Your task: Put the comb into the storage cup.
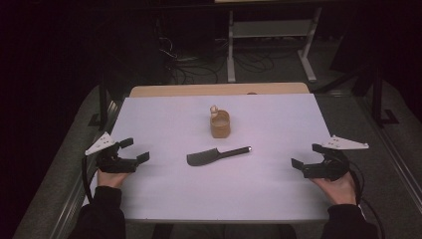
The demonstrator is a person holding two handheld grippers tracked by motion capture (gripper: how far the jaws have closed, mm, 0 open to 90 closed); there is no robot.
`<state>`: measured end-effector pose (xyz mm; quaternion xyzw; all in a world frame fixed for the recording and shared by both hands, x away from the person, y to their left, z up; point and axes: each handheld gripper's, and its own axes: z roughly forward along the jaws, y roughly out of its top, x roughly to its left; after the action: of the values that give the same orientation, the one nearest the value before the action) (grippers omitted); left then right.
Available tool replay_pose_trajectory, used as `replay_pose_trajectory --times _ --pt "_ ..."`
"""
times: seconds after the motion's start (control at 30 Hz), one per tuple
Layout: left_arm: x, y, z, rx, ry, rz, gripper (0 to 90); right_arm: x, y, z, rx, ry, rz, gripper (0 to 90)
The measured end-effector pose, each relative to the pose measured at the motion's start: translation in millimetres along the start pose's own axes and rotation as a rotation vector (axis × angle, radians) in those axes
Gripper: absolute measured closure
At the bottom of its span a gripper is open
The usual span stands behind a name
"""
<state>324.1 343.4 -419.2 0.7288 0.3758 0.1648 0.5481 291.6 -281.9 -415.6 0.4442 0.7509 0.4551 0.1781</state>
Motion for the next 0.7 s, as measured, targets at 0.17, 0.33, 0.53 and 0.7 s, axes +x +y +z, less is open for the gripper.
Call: replay_pose_trajectory --times 0.17,0.33,0.53,0.7 --pt "0.7 -1.2 0.0 -0.003 0.008 -0.001 0.0 0.0 -0.5 0.0 0.002 0.005 0.007 0.0" --pt "0.7 -2.0 -0.8 -0.005 0.012 -0.006 0.0 1.9 -2.3 -2.2 0.002 0.003 0.015 0.0" --pt "0.8 -1.9 -1.0 -0.007 0.010 -0.008 0.0 2.3 -3.1 -3.8 0.003 0.005 0.018 0.0" --pt "0.1 -2.2 -0.8 -0.004 0.008 -0.012 0.0 2.5 -2.1 -3.8 0.002 0.009 0.020 0.0"
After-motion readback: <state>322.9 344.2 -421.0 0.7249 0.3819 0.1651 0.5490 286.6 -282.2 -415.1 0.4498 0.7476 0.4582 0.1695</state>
